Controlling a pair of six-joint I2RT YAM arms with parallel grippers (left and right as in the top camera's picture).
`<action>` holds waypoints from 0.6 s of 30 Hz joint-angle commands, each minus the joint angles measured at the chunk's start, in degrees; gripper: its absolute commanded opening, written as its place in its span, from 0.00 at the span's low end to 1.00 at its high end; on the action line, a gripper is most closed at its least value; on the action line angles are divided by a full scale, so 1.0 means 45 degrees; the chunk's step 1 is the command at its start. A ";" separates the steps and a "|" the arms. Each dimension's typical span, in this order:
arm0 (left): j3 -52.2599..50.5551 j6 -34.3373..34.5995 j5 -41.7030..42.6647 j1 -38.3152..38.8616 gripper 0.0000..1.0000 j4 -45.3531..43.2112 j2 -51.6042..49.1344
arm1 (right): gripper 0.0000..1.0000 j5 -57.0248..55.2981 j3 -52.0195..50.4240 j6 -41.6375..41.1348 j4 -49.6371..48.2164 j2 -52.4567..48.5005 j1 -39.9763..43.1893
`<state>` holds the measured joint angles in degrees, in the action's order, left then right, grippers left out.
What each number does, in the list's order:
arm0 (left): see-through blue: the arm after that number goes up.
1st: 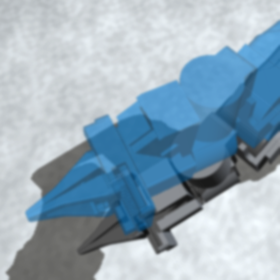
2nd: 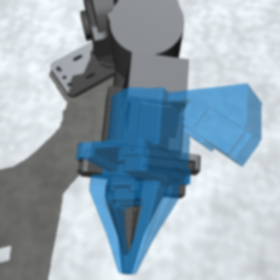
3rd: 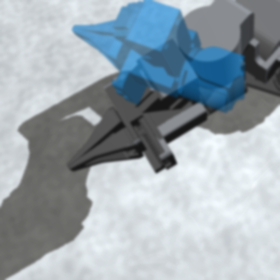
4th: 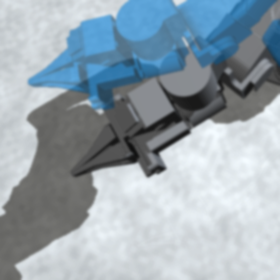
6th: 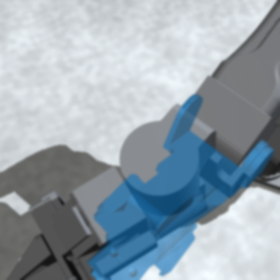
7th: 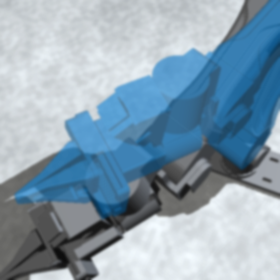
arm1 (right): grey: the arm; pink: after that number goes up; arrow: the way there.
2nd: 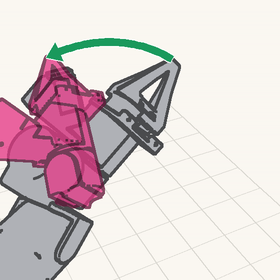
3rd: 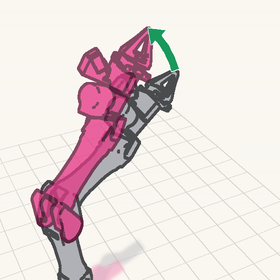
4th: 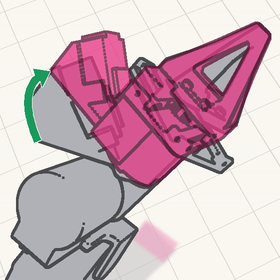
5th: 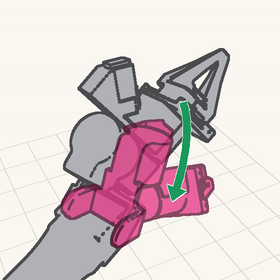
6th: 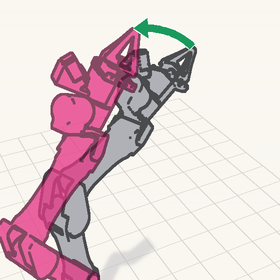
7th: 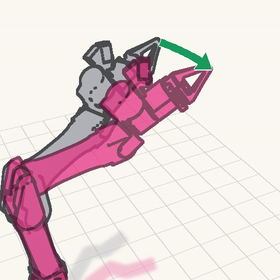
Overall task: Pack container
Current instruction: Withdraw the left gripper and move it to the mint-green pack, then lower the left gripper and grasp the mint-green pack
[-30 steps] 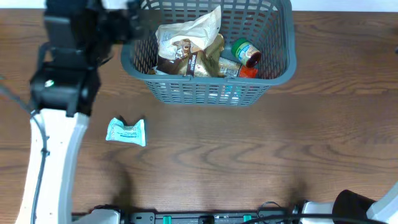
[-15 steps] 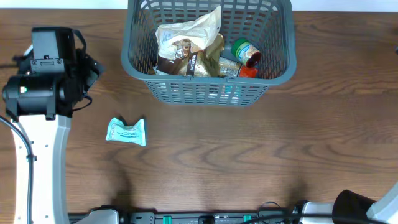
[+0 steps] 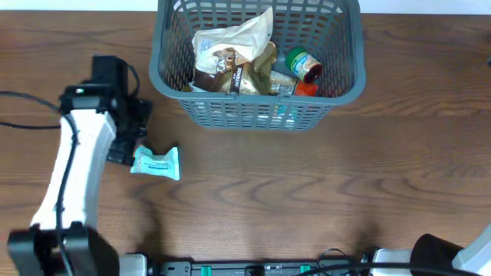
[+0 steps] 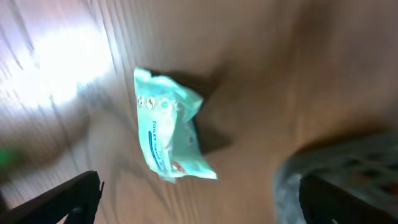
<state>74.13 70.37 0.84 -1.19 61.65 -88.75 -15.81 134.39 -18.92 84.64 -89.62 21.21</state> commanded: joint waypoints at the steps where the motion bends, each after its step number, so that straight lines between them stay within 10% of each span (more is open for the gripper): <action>1: -0.0996 0.0529 0.0928 0.0253 0.99 -0.0568 -0.0607 | 0.99 -0.0005 0.0010 -0.0170 0.0015 -0.0063 0.0102; 18: -0.2773 0.1457 0.0923 0.0641 0.99 -0.2501 -0.1967 | 0.99 -0.0005 0.0010 -0.0170 0.0015 -0.0063 0.0102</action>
<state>62.98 74.56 4.89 1.63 50.61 -96.33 -15.81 134.41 -18.92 84.62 -89.62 21.21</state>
